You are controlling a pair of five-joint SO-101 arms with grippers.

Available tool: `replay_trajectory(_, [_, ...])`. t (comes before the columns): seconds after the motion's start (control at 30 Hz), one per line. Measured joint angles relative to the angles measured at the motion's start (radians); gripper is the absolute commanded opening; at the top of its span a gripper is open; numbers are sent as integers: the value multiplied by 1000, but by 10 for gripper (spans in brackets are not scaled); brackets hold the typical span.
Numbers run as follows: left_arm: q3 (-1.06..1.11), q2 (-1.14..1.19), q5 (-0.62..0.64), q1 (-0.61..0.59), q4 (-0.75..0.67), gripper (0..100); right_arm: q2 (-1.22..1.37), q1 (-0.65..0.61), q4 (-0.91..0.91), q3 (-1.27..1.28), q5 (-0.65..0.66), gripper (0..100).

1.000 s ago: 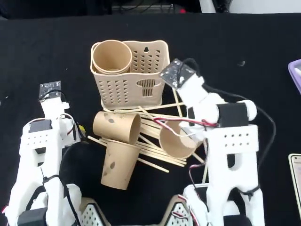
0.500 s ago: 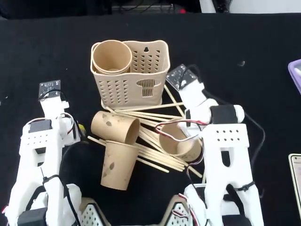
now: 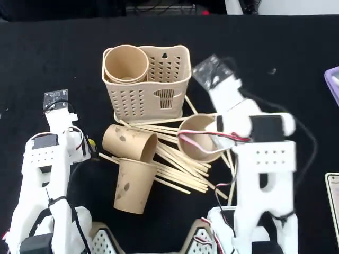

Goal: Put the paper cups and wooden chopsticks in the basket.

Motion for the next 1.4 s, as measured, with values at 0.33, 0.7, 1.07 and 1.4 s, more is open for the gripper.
replay_trajectory(0.33, [0, 0, 0, 0, 0, 230, 15, -288, -12, -571, -316, 11])
replay_trajectory(0.7, [0, 0, 0, 0, 0, 230, 285, -430, -342, -588, -433, 11])
replay_trajectory(1.07, [0, 0, 0, -5, 0, 230, 445, -430, -525, -588, -433, 11])
replay_trajectory(1.4, [0, 0, 0, -5, 0, 230, 531, -430, -539, -588, -433, 11])
